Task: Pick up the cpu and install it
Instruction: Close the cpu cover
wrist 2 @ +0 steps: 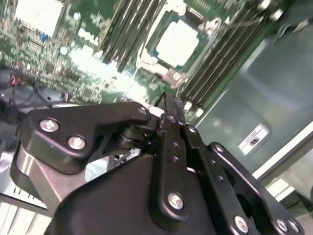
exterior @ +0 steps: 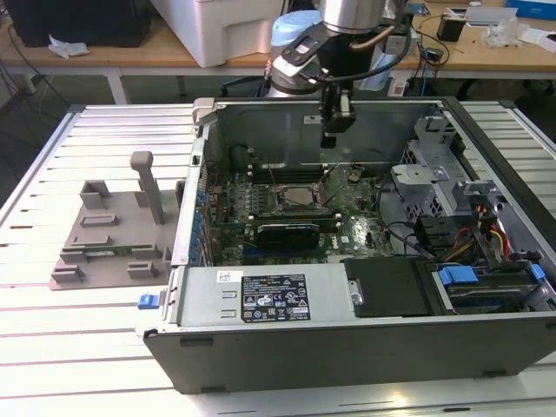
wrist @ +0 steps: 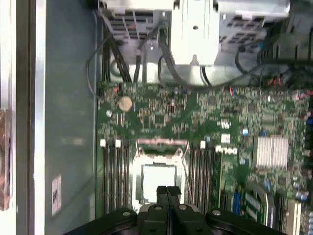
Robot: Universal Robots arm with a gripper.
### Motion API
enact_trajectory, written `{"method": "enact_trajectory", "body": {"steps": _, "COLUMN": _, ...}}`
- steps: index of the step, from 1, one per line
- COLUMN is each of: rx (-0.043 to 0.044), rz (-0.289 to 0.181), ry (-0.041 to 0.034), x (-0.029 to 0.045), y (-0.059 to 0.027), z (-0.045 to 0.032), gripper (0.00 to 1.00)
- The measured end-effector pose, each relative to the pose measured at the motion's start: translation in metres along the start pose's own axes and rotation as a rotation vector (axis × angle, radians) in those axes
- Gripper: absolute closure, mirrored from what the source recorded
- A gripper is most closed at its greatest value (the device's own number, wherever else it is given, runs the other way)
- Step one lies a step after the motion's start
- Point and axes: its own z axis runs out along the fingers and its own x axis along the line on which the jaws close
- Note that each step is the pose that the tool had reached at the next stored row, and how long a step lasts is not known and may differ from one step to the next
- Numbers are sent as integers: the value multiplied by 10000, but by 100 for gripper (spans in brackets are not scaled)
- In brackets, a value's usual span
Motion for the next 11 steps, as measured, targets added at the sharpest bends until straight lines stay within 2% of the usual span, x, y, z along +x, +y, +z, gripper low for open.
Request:
{"method": "enact_trajectory", "body": {"steps": 3, "rx": 80, "rz": -10, "ry": 2, "x": 3, "y": 189, "z": 21, "gripper": 89}}
{"method": "enact_trajectory", "body": {"steps": 4, "rx": 128, "rz": -15, "ry": 3, "x": 7, "y": 305, "z": 61, "gripper": 89}}
{"method": "enact_trajectory", "body": {"steps": 6, "rx": 146, "rz": -19, "ry": 4, "x": 17, "y": 430, "z": 143, "gripper": 89}}
{"method": "enact_trajectory", "body": {"steps": 8, "rx": 152, "rz": -28, "ry": 2, "x": 23, "y": 508, "z": 225, "gripper": 89}}
{"method": "enact_trajectory", "body": {"steps": 11, "rx": 152, "rz": -33, "ry": 3, "x": 27, "y": 523, "z": 293, "gripper": 89}}
